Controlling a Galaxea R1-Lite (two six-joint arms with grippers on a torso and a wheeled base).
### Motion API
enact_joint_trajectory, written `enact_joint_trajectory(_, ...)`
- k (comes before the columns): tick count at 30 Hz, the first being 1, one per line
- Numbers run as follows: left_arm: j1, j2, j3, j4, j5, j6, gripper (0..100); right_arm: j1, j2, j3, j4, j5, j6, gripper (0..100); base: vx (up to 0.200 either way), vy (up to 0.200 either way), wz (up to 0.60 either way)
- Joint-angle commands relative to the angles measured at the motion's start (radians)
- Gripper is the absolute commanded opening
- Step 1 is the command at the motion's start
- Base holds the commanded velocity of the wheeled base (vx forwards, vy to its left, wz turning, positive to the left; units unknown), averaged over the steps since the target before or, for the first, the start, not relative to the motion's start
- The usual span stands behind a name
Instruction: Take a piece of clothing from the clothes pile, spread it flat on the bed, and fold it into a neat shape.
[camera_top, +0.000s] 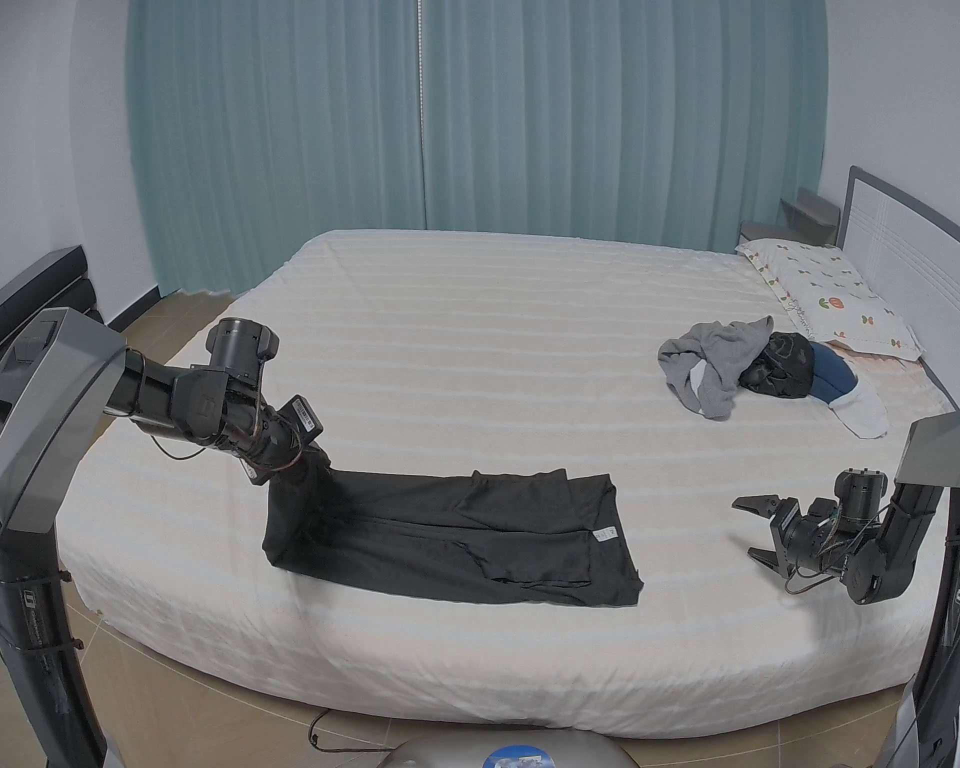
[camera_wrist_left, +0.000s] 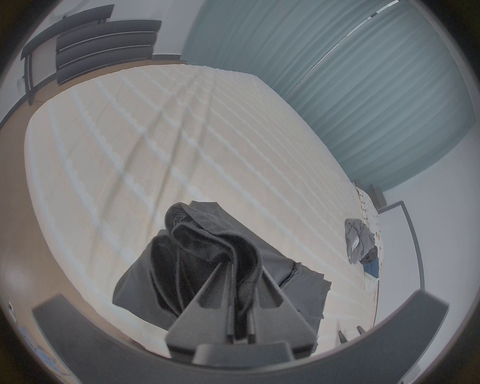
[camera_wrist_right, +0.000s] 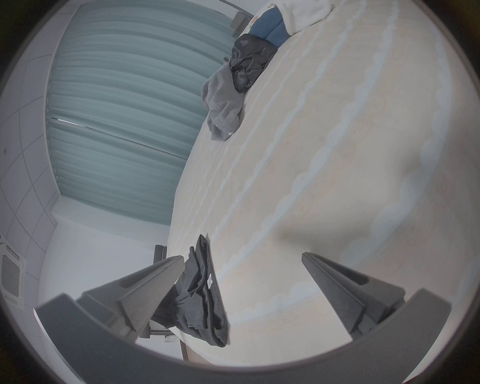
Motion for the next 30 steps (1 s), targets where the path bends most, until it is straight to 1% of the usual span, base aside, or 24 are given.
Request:
enact_joint_trajectory(1, -0.032, 0.005, -0.058, 0.036, -0.001, -0.007, 0, 0.000, 0.001, 0.000, 0.000, 0.000, 0.000, 100, 0.000, -0.200, 0.00)
enact_joint_trajectory(2, -0.046, 0.006, -0.081, 0.067, -0.001, -0.008, 0, 0.000, 0.001, 0.000, 0.000, 0.000, 0.000, 100, 0.000, -0.200, 0.00)
enact_joint_trajectory(6, -0.077, 0.025, -0.116, 0.110, 0.004, -0.008, 0, 0.000, 0.001, 0.000, 0.000, 0.000, 0.000, 100, 0.000, -0.200, 0.00)
enact_joint_trajectory(11, -0.123, 0.081, -0.209, 0.183, 0.036, -0.010, 0, 0.000, 0.001, 0.002, 0.000, 0.000, 0.000, 100, 0.000, -0.200, 0.00)
enact_joint_trajectory(18, -0.180, 0.127, -0.270, 0.225, 0.053, -0.024, 0, 0.000, 0.001, 0.000, 0.000, 0.000, 0.000, 100, 0.000, -0.200, 0.00)
enact_joint_trajectory(21, -0.203, 0.135, -0.278, 0.223, 0.062, -0.031, 0, 0.000, 0.001, 0.002, 0.000, 0.000, 0.000, 100, 0.000, 0.000, 0.00)
enact_joint_trajectory(22, -0.223, 0.136, -0.278, 0.223, 0.079, -0.031, 0, 0.000, 0.001, 0.002, 0.000, 0.000, 0.000, 100, 0.000, 0.000, 0.00)
enact_joint_trajectory(25, -0.250, 0.147, -0.287, 0.217, 0.110, -0.031, 0, 0.000, 0.001, 0.002, 0.000, 0.000, 0.000, 100, 0.000, 0.000, 0.00)
enact_joint_trajectory(29, -0.275, 0.209, -0.351, 0.232, 0.165, -0.033, 0, 0.000, 0.001, 0.002, 0.000, 0.000, 0.000, 100, 0.000, 0.000, 0.00)
enact_joint_trajectory(30, -0.275, 0.209, -0.351, 0.232, 0.165, -0.033, 0, 0.000, 0.001, 0.002, 0.000, 0.000, 0.000, 100, 0.000, 0.000, 0.00)
